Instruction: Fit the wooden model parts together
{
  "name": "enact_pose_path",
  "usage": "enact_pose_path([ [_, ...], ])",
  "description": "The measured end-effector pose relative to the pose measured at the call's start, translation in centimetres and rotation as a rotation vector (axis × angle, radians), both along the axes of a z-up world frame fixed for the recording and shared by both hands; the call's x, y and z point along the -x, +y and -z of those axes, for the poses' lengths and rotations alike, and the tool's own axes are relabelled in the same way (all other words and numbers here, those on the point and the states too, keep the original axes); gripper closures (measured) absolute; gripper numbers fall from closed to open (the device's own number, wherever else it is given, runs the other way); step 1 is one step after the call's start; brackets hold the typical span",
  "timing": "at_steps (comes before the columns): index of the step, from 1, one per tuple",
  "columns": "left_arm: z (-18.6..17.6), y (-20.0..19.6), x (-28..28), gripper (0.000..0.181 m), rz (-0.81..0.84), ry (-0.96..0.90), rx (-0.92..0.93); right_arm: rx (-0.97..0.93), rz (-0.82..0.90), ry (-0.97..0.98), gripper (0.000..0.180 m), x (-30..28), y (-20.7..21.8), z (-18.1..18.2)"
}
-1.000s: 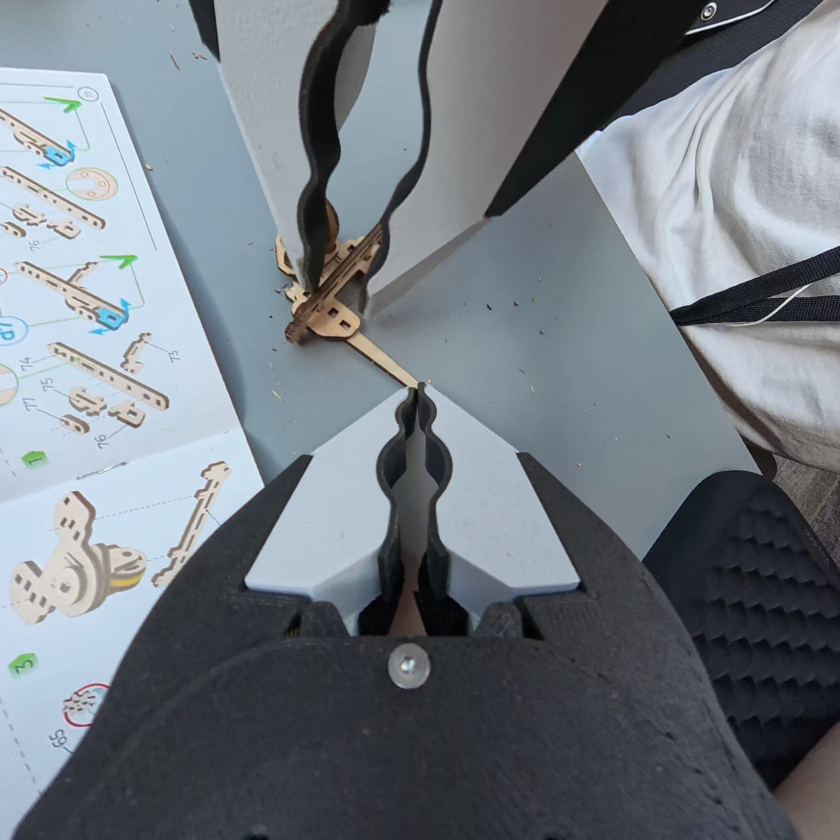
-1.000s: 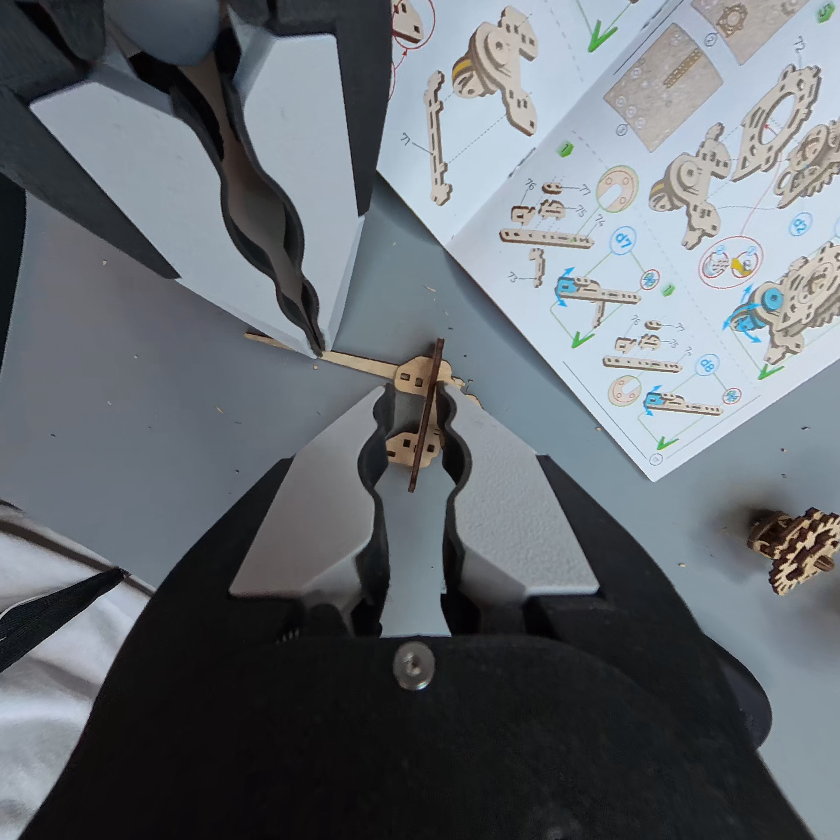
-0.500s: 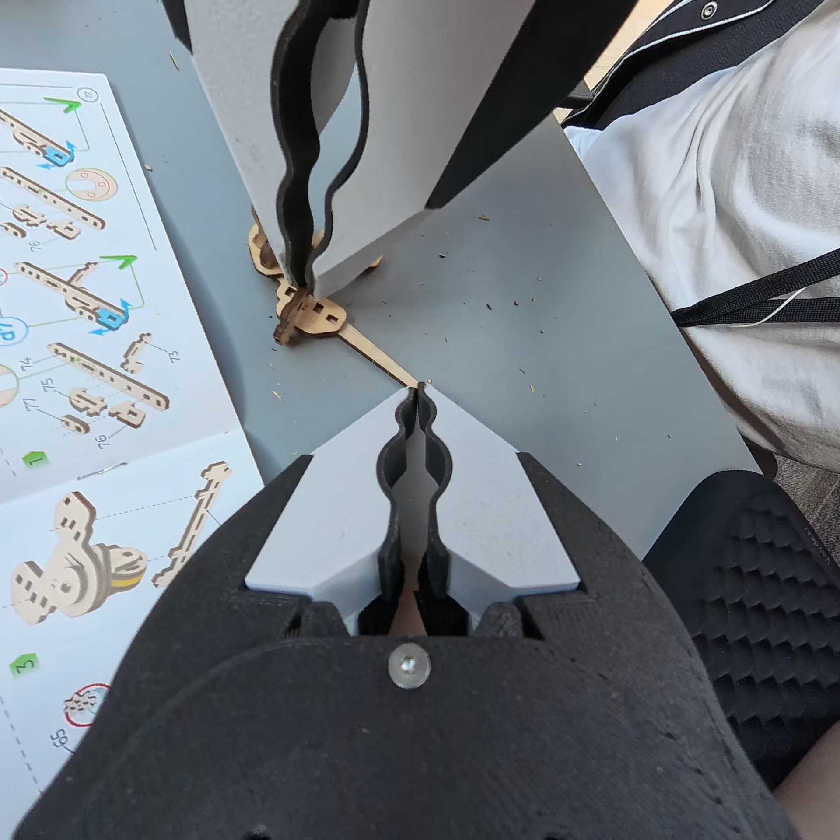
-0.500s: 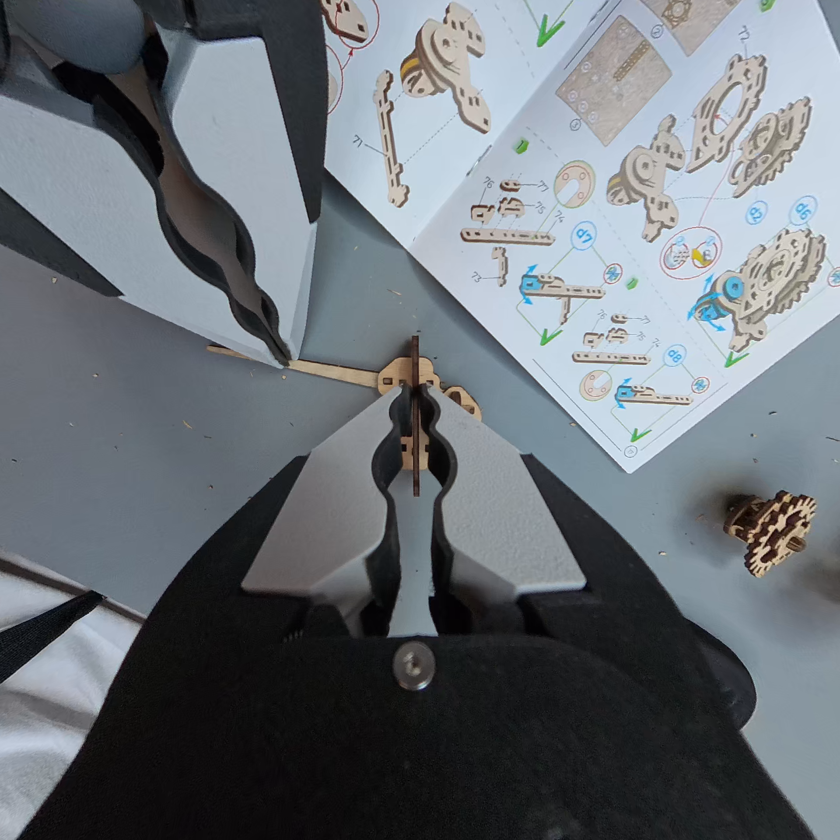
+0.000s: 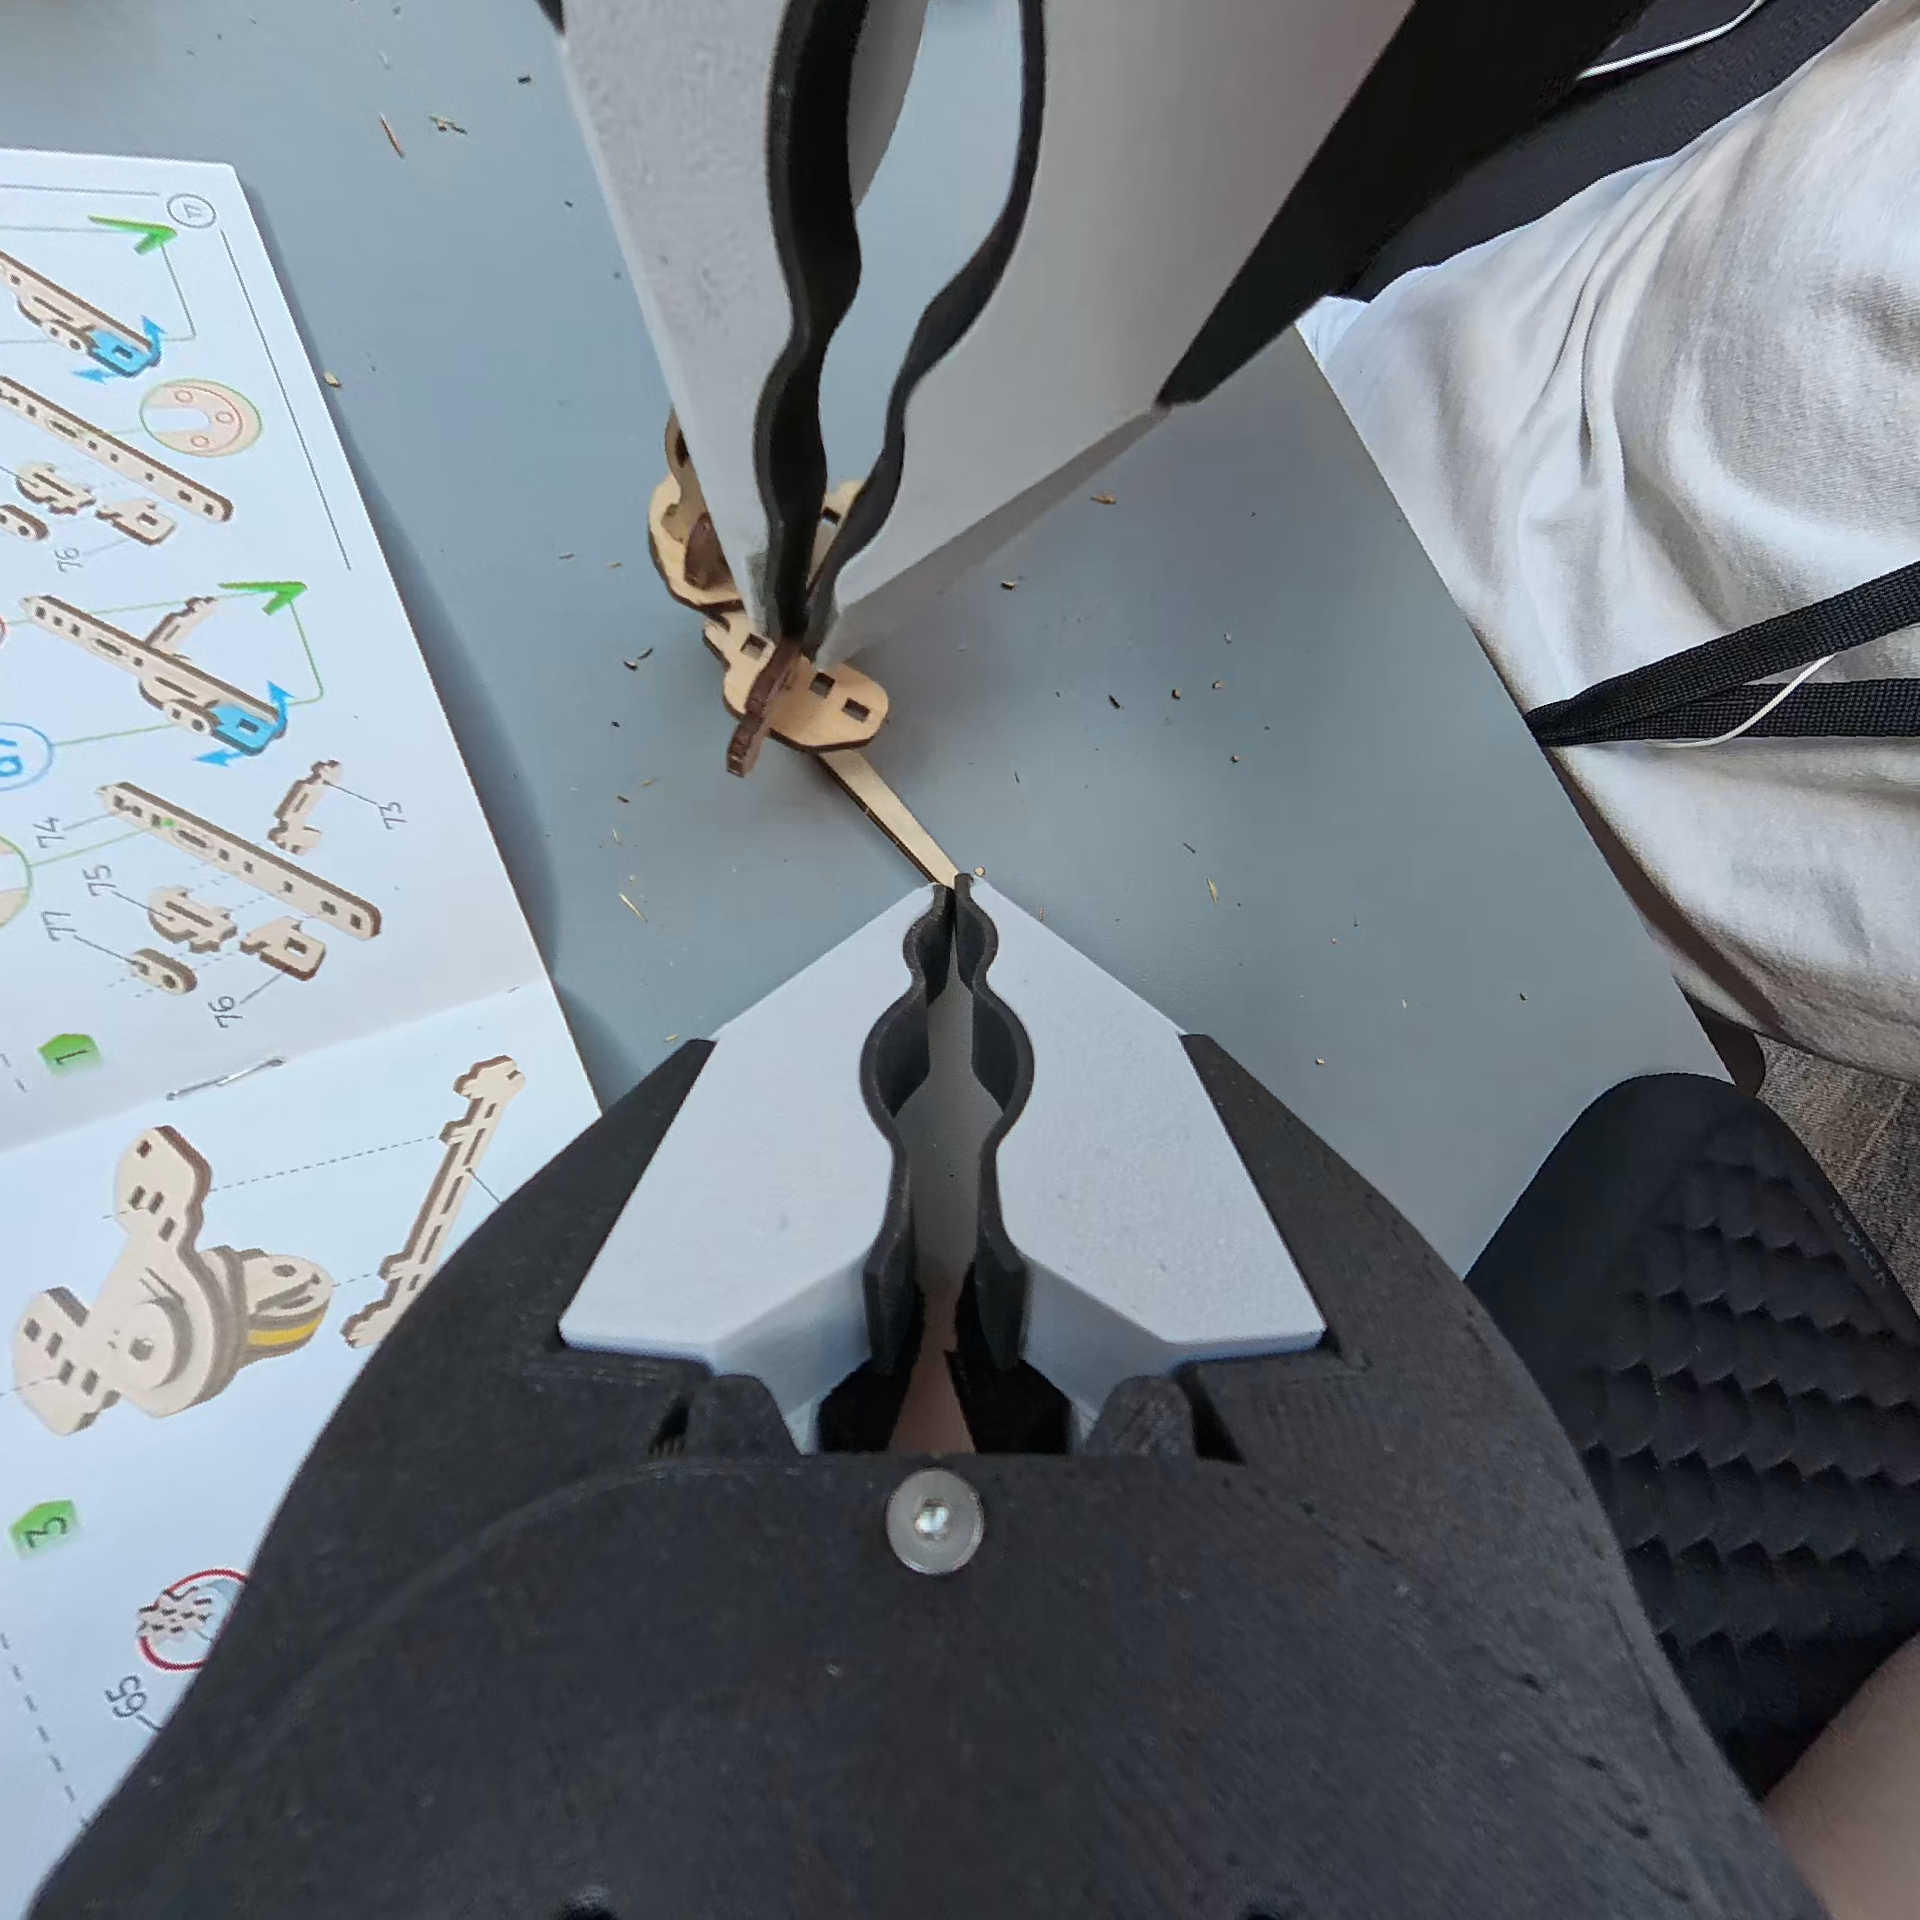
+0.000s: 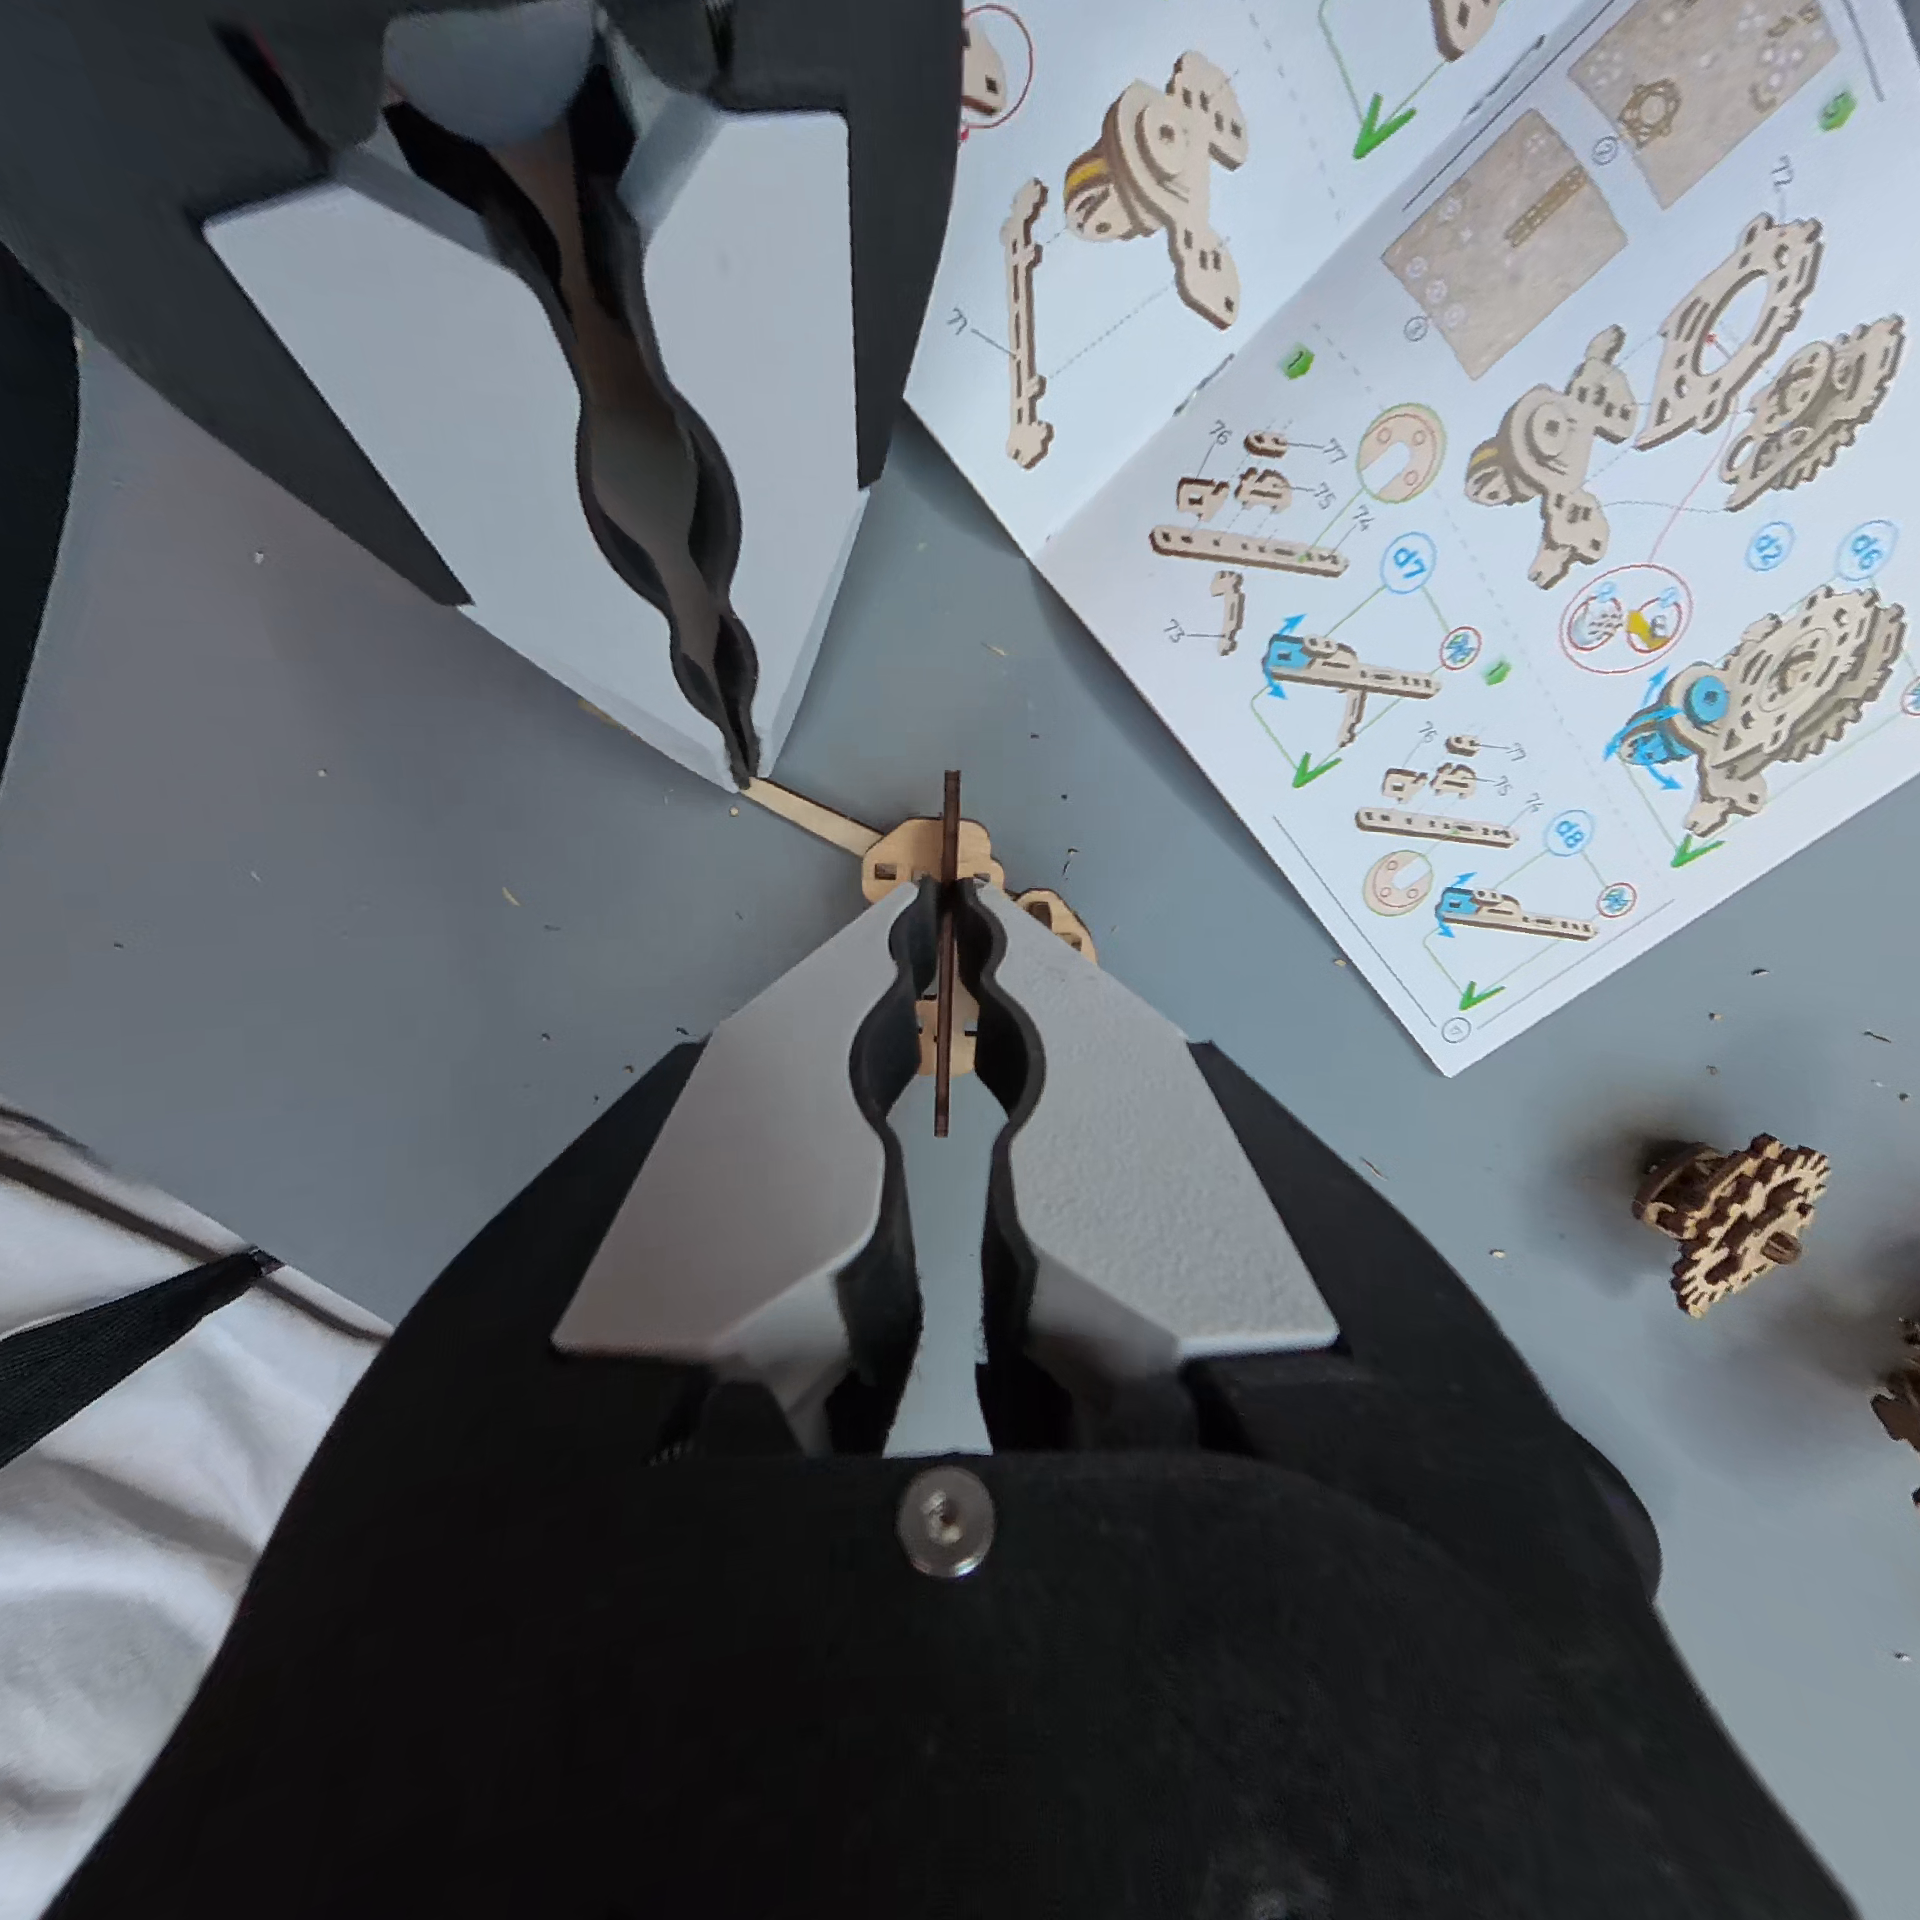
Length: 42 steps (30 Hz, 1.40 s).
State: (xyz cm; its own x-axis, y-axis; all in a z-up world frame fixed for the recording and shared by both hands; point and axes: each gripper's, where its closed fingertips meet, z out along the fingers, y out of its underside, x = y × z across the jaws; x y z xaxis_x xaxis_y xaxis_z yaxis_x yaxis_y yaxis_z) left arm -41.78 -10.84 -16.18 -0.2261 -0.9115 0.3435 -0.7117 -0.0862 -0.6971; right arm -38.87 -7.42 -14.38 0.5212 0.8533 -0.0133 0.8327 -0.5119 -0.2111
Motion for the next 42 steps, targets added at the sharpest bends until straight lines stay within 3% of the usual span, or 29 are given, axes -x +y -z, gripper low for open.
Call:
enact_pose_path([
  [10, 0.0, 0.0, 0.0, 0.181, 0.002, 0.0, 0.002, -0.066, -0.104, -0.091, 0.177, -0.7, 0.0, 1.4],
  [19, 0.0, 0.0, 0.6, 0.181, 0.007, 0.018, 0.0, 0.004, -0.076, -0.005, 0.177, -0.6, -0.2, 1.5],
  [30, 0.0, 0.5, 1.0, 0.181, -0.021, 0.014, 0.025, 0.002, -0.147, -0.129, 0.177, -0.6, -0.2, 1.9],
  [42, 0.0, 0.3, 0.8, 0.181, -0.011, 0.017, 0.041, -0.004, -0.114, -0.05, 0.175, -0.6, 0.0, 1.8],
])
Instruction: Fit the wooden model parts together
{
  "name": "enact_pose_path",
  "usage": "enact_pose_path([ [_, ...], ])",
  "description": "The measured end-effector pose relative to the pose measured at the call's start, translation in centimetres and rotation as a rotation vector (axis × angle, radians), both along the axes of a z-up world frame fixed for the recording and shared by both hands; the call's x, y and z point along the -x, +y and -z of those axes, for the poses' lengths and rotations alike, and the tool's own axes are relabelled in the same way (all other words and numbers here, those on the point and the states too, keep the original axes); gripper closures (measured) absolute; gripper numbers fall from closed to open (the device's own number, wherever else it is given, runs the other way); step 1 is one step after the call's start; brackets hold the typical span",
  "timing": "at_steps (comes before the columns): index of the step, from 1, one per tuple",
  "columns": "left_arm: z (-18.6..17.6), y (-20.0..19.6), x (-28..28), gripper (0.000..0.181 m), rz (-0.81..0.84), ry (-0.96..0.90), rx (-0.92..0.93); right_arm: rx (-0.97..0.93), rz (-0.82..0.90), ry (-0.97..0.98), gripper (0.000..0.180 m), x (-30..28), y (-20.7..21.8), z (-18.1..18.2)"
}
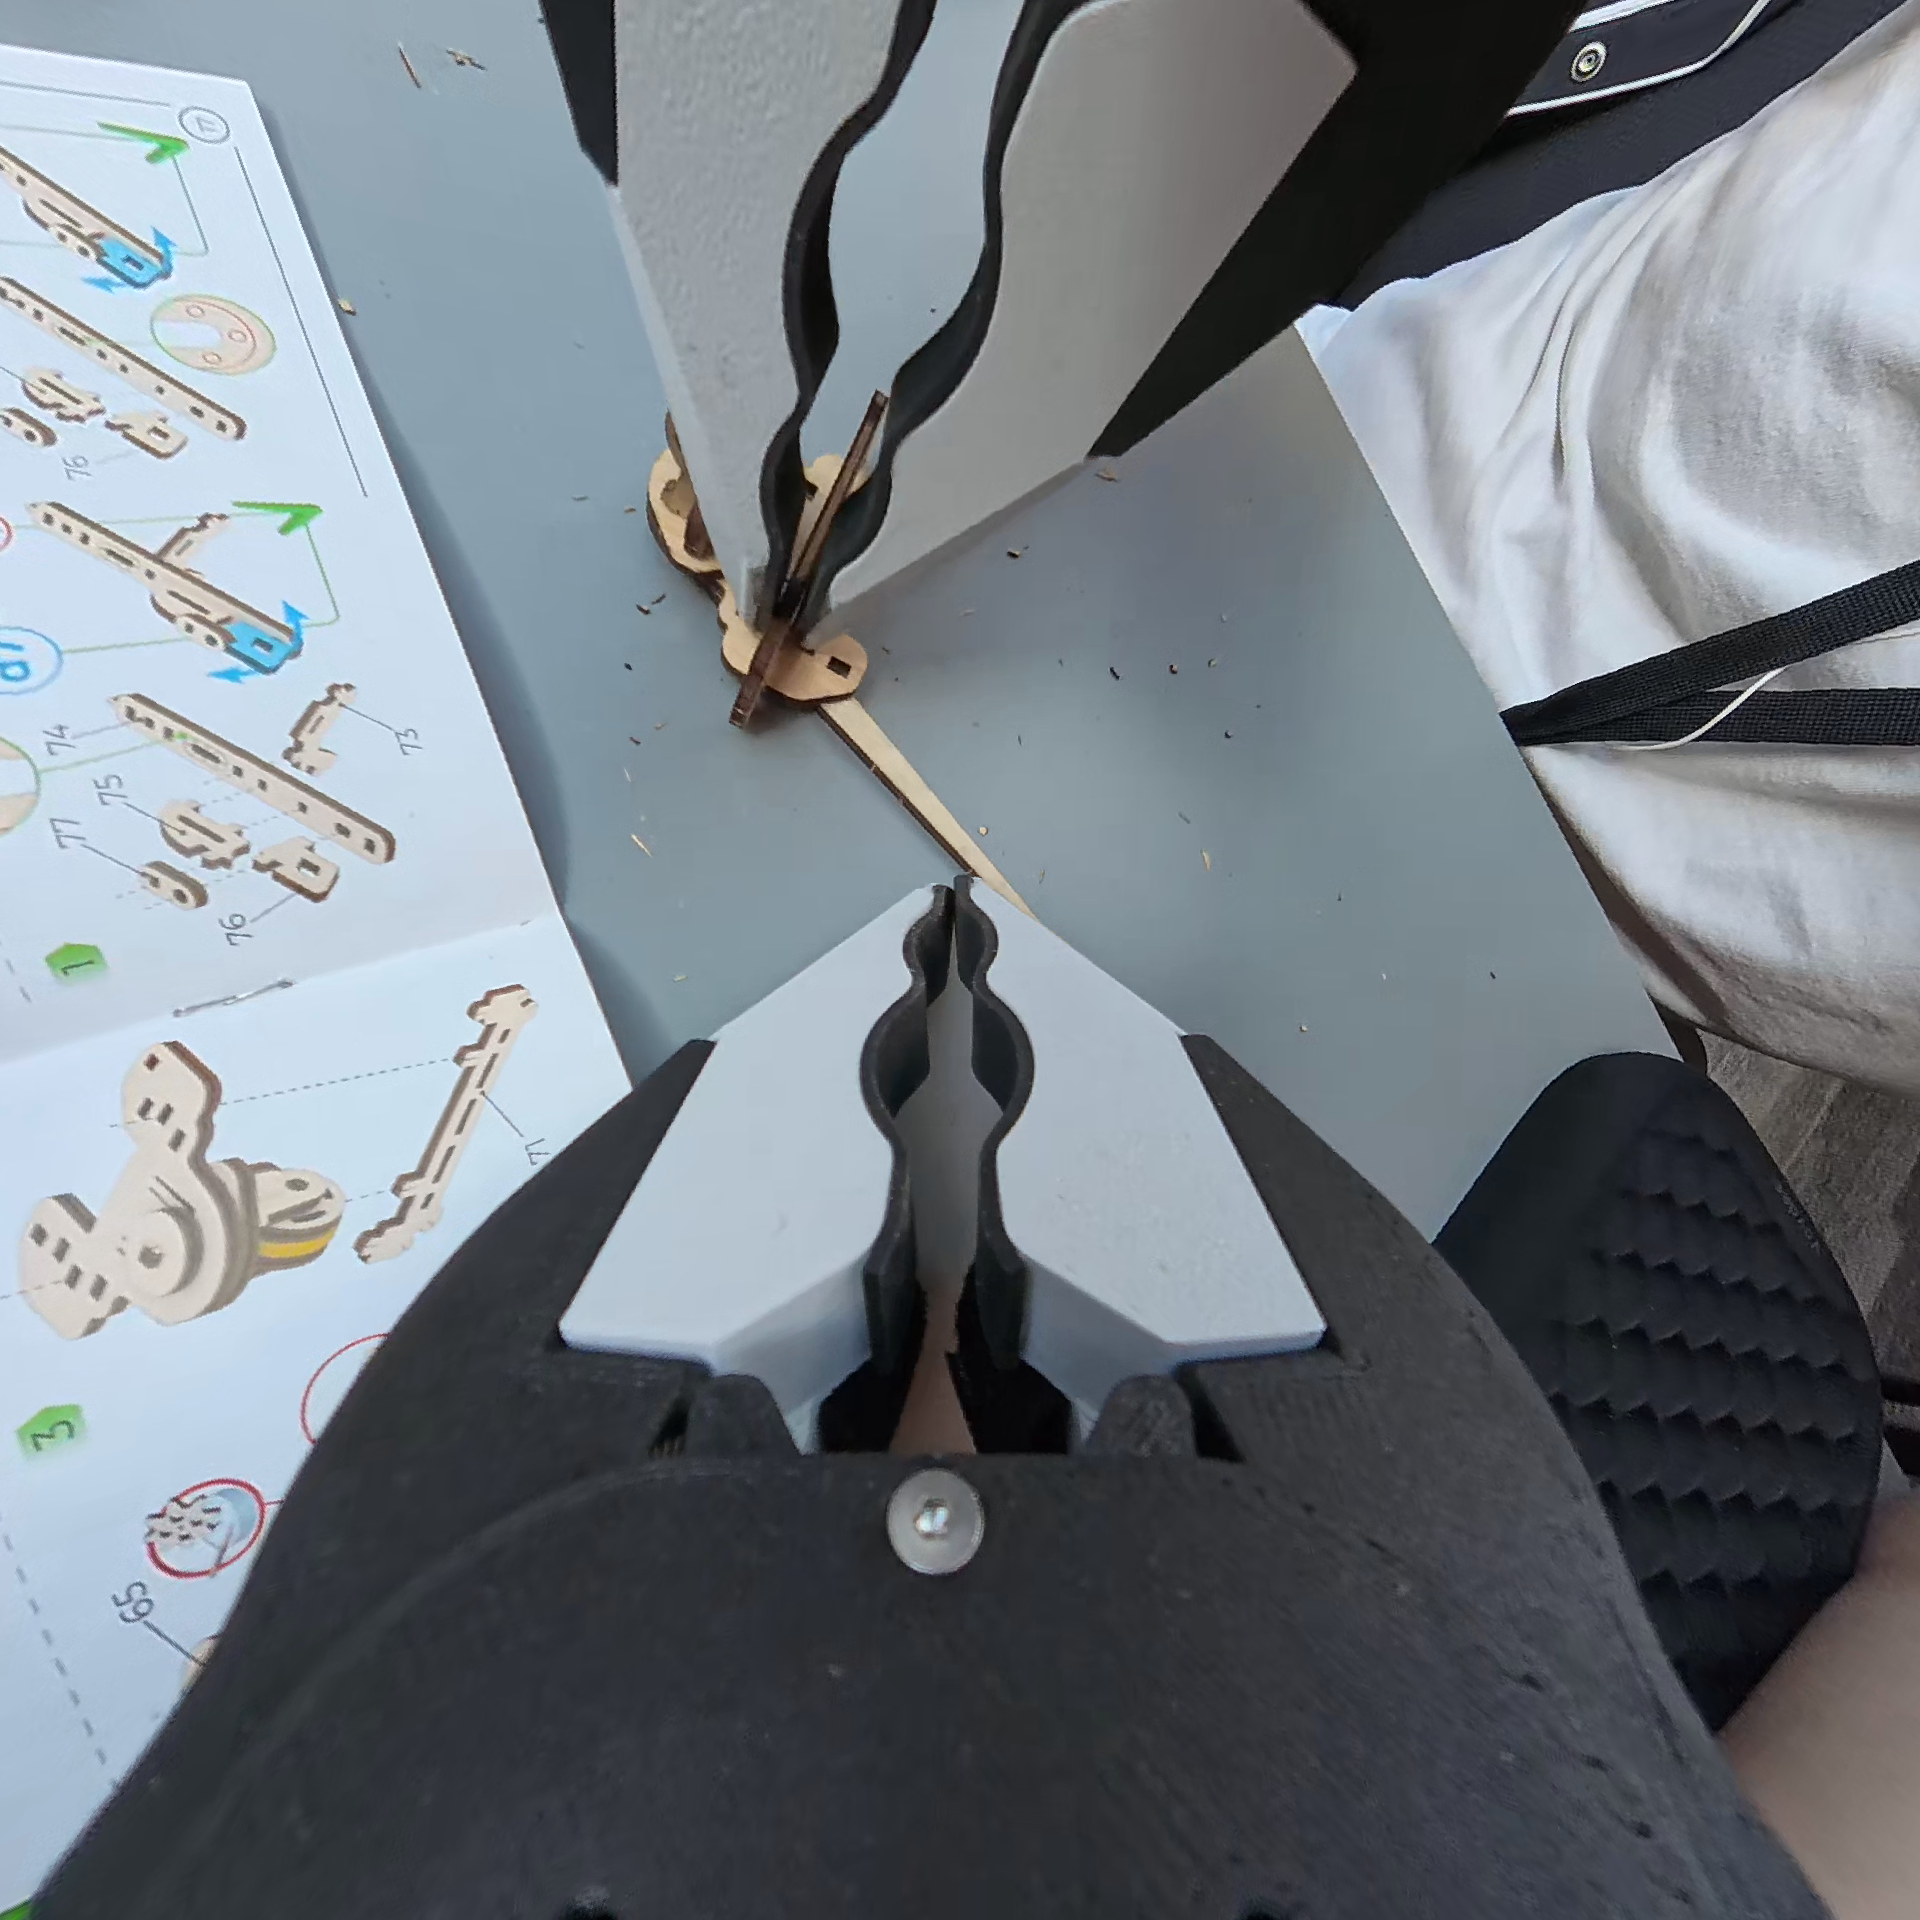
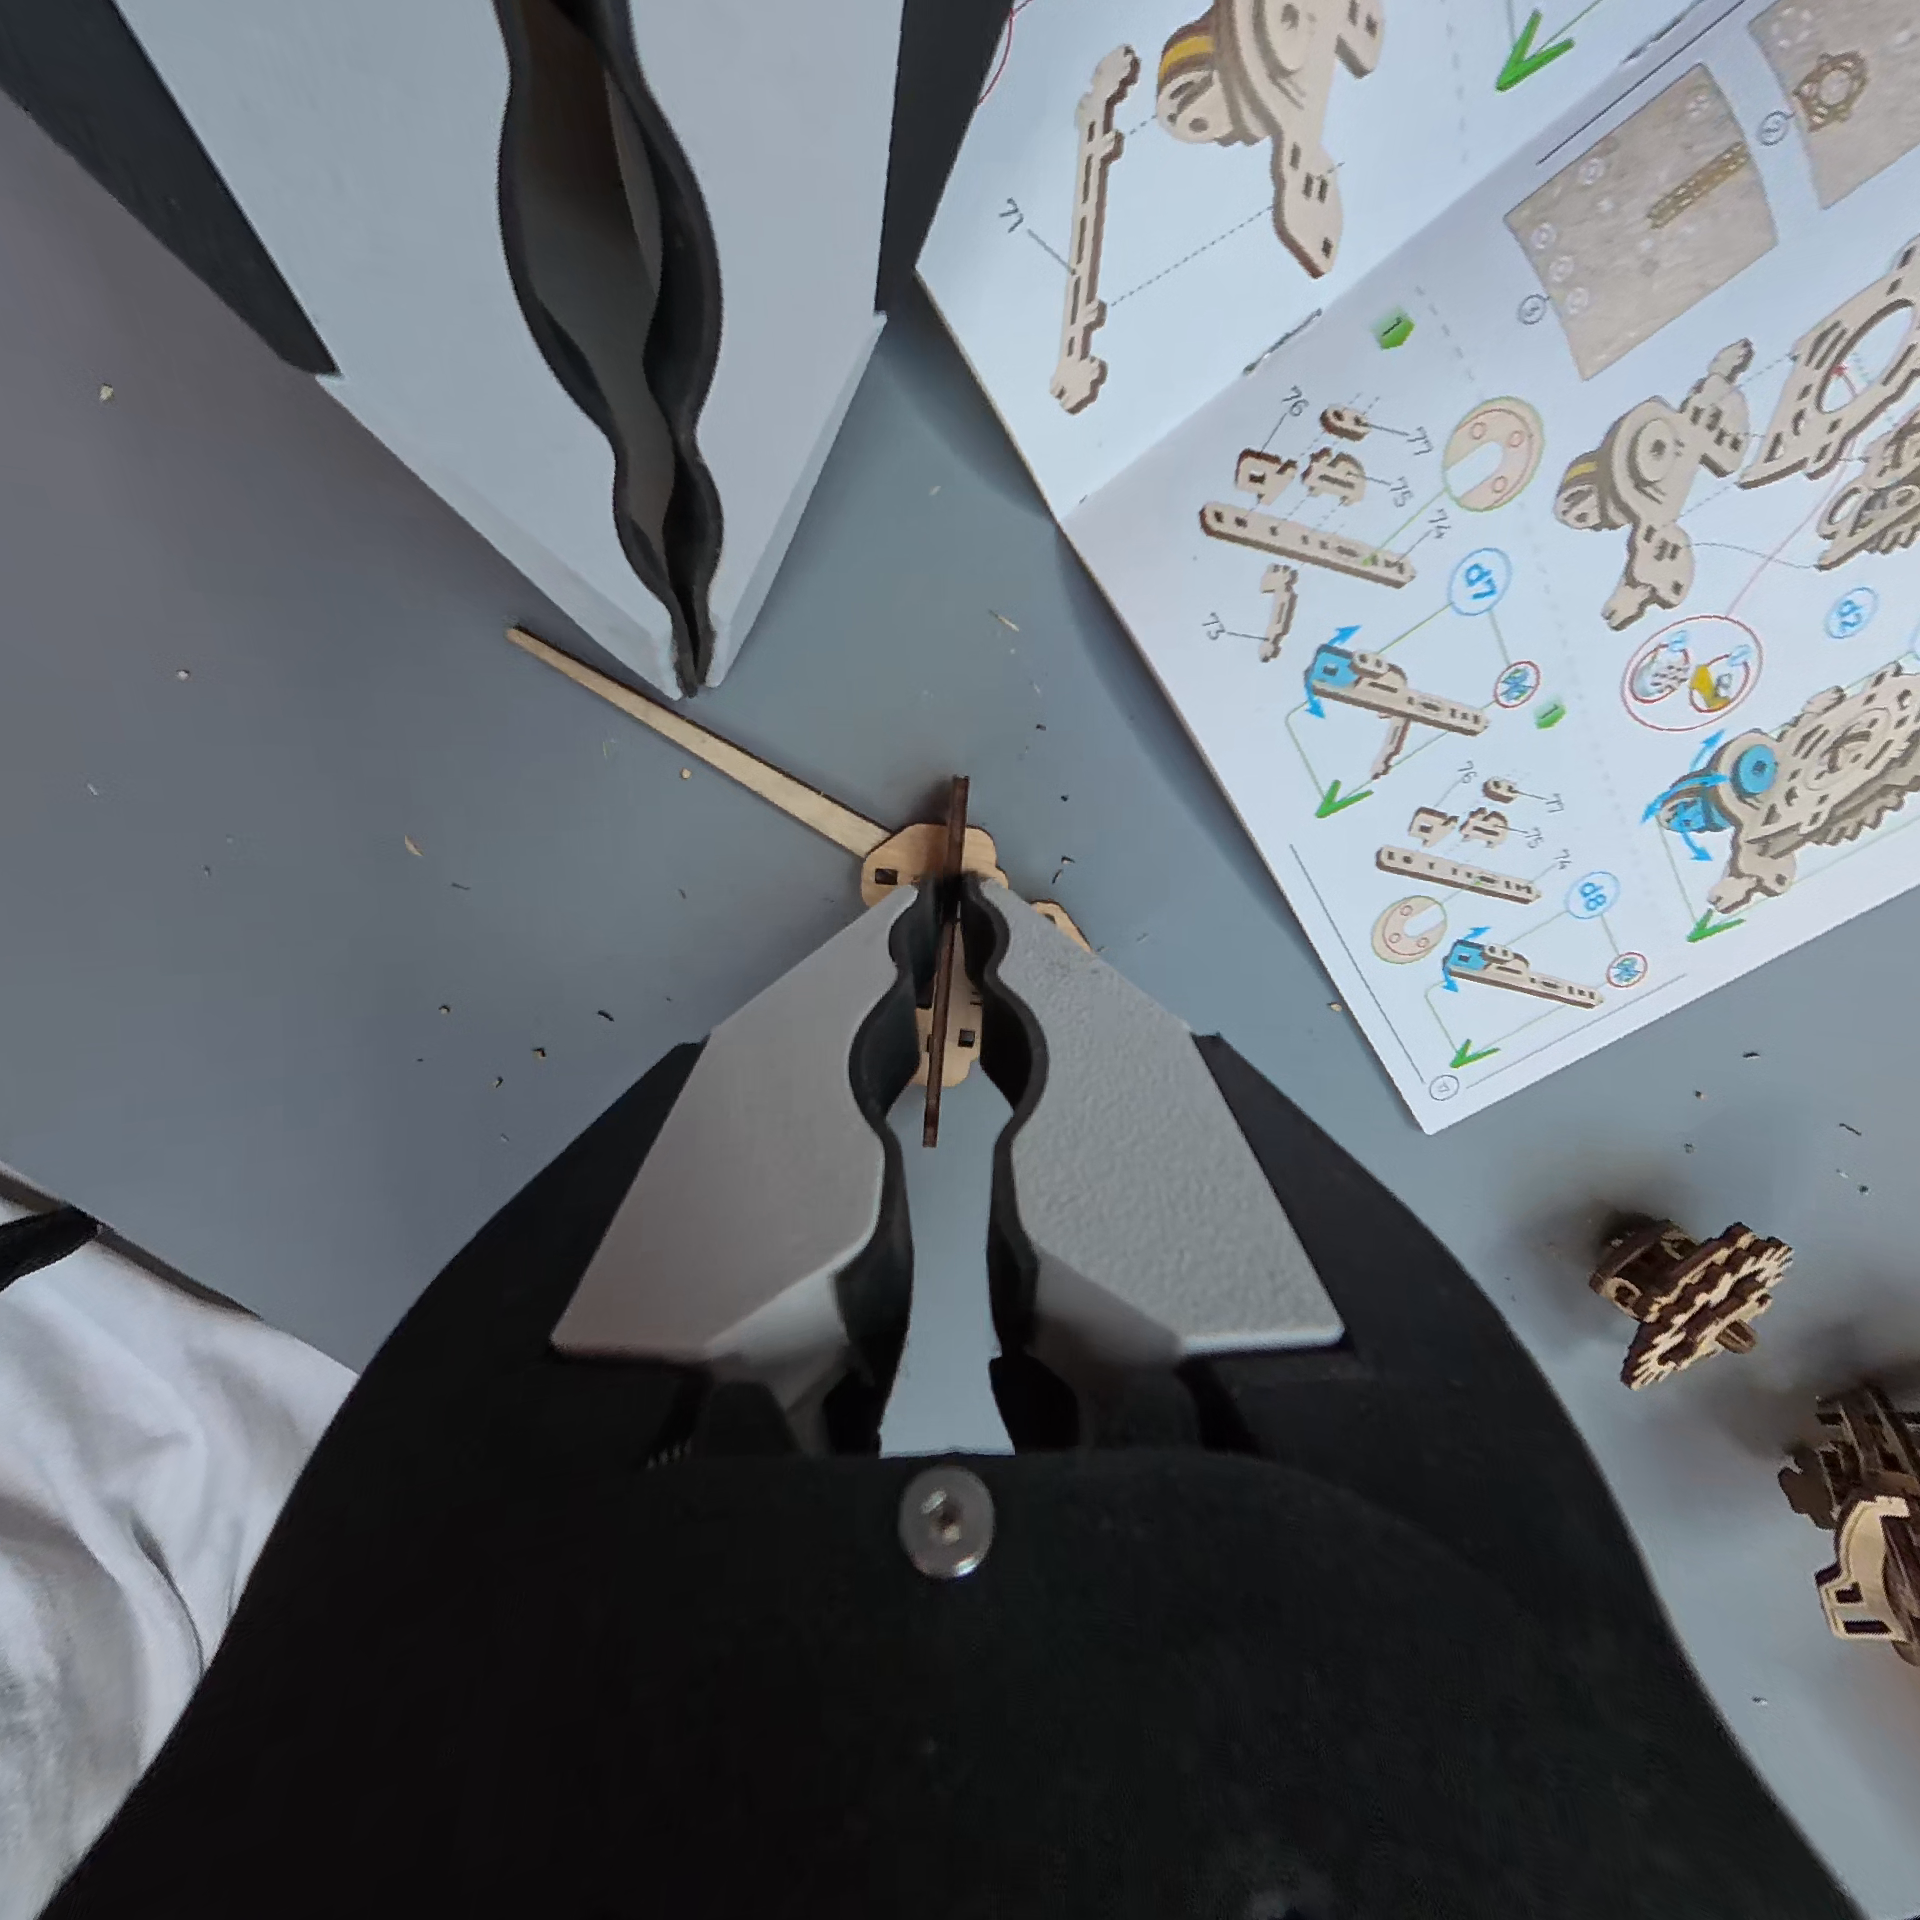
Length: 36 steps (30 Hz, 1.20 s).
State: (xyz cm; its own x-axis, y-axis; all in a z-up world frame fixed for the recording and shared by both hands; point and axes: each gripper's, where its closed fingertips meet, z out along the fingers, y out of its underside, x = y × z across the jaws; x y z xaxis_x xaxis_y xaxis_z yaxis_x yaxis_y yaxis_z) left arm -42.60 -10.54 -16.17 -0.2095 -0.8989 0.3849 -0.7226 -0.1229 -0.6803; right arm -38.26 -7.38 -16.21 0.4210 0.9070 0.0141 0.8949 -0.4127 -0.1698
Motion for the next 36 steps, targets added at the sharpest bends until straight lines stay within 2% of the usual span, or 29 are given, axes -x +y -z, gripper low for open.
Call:
enact_pose_path([
  [8, 0.0, -0.1, -0.1, 0.181, 0.003, 0.001, 0.003, -0.036, 0.016, 0.028, 0.172, -0.2, 0.7, -1.4],
  [19, 0.0, -0.1, -0.1, 0.181, 0.002, -0.001, 0.007, 0.006, 0.024, 0.023, 0.177, 0.0, 0.2, -1.1],
  [36, 0.0, -0.1, -0.1, 0.181, 0.0, 0.0, 0.008, -0.045, -0.009, 0.02, 0.179, 0.0, 0.2, -1.1],
])
